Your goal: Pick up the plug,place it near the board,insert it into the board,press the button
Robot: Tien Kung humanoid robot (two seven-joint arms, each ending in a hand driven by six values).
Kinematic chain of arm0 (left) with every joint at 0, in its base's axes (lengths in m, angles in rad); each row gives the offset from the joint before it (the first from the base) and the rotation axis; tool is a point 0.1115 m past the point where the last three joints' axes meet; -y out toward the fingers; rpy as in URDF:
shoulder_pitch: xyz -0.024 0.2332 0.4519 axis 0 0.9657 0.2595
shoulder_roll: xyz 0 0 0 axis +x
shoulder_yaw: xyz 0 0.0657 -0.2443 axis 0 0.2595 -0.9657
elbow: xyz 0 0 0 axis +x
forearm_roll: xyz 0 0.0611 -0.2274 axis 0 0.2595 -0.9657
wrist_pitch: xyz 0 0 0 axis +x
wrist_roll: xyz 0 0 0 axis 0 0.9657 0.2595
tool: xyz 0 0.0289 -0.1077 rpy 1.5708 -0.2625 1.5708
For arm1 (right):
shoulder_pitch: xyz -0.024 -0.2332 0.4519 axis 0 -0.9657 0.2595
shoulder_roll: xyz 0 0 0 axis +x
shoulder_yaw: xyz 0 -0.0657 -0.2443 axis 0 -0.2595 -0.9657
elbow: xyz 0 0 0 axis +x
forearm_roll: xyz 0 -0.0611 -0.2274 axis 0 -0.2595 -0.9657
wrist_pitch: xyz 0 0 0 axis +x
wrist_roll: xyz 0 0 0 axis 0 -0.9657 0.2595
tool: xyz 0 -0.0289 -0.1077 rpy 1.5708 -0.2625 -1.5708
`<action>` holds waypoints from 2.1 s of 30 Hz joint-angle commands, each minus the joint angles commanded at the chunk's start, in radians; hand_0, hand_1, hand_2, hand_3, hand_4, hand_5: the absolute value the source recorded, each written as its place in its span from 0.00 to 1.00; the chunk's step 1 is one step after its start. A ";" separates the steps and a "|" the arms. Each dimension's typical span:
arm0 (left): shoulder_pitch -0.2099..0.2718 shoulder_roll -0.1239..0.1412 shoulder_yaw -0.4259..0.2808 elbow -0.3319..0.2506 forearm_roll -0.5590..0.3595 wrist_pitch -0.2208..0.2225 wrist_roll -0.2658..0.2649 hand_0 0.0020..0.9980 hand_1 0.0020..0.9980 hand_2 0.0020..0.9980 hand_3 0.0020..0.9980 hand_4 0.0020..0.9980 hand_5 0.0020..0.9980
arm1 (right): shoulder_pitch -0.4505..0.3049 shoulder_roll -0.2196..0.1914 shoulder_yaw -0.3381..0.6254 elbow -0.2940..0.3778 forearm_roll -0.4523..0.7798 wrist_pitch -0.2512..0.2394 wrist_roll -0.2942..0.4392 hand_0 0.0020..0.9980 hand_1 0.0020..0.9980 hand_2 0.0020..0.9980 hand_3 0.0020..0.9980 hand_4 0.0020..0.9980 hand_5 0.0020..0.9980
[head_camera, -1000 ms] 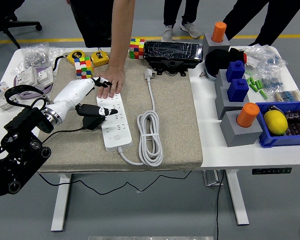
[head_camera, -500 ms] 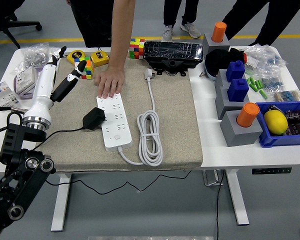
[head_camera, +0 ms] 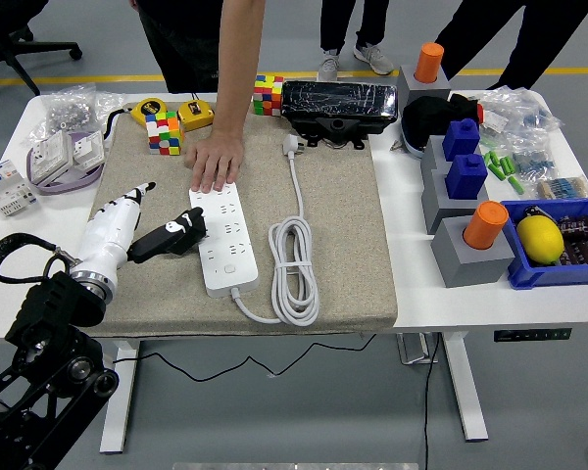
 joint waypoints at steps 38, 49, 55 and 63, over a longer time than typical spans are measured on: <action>-0.003 -0.011 0.068 0.088 -0.041 -0.023 0.000 1.00 0.98 0.96 0.93 1.00 1.00 | -0.004 0.001 0.004 0.000 -0.008 -0.003 0.002 0.79 0.70 0.71 0.76 1.00 1.00; -0.026 -0.012 0.085 0.089 -0.038 -0.020 0.000 1.00 0.98 0.96 0.93 1.00 1.00 | 0.000 0.000 0.005 0.000 -0.007 -0.003 0.002 0.79 0.70 0.71 0.76 1.00 1.00; -0.037 -0.009 0.101 0.088 -0.036 -0.020 0.000 1.00 0.98 0.96 0.93 1.00 1.00 | -0.001 0.001 0.003 0.000 -0.006 -0.002 0.004 0.79 0.70 0.71 0.76 1.00 1.00; -0.054 -0.007 0.123 0.090 -0.040 -0.022 0.000 1.00 0.98 0.96 0.93 1.00 1.00 | 0.002 -0.001 0.001 0.000 -0.004 -0.002 0.003 0.79 0.70 0.71 0.76 1.00 1.00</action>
